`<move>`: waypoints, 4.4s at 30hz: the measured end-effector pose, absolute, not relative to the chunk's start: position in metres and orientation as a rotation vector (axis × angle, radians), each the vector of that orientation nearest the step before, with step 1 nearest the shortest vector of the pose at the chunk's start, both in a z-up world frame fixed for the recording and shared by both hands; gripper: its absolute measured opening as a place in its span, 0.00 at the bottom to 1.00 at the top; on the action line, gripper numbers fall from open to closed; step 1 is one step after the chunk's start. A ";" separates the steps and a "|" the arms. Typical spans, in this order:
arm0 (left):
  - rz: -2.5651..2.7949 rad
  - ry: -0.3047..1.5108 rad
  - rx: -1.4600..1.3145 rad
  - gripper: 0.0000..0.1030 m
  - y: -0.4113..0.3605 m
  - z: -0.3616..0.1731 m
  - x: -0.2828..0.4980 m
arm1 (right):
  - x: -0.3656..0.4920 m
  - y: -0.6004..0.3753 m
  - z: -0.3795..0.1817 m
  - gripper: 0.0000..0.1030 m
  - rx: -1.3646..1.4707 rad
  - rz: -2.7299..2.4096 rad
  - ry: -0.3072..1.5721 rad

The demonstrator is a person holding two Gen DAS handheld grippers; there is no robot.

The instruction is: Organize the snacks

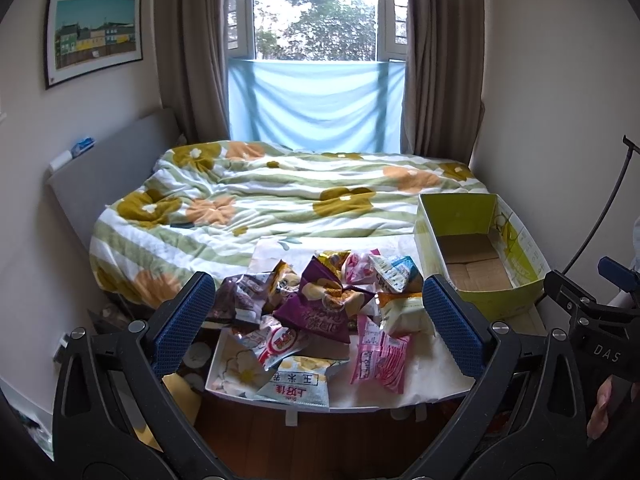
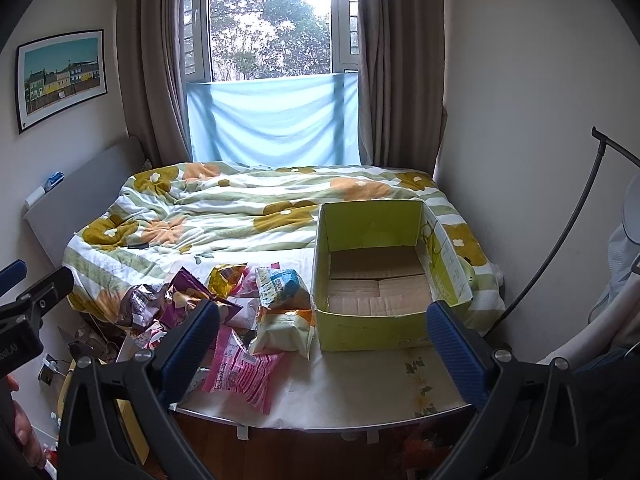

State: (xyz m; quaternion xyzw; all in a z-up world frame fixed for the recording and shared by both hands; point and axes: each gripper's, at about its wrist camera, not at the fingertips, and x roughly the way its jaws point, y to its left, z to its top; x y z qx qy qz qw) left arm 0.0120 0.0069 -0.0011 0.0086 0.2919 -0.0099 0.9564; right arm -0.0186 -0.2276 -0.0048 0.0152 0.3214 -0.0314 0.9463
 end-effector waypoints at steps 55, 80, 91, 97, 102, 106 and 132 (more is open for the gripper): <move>-0.060 1.139 -0.107 0.99 0.052 -0.201 0.090 | 0.061 -0.208 -0.159 1.00 0.170 0.177 1.048; -0.239 1.350 -0.005 0.69 0.045 -0.298 0.143 | 0.132 -0.155 -0.263 1.00 0.385 0.089 1.314; -0.241 1.335 0.033 0.61 0.016 -0.294 0.132 | 0.121 -0.169 -0.267 0.82 0.413 0.112 1.306; -0.241 1.317 0.043 0.59 -0.002 -0.289 0.119 | 0.111 -0.184 -0.263 0.65 0.458 0.156 1.297; -0.243 1.289 0.057 0.58 -0.021 -0.279 0.111 | 0.098 -0.197 -0.253 0.64 0.478 0.185 1.264; -0.244 1.266 0.056 0.58 -0.027 -0.267 0.088 | 0.090 -0.209 -0.245 0.64 0.515 0.193 1.242; -0.469 0.881 0.205 0.58 -0.086 -0.097 0.098 | 0.088 -0.289 -0.080 0.64 0.381 0.023 0.927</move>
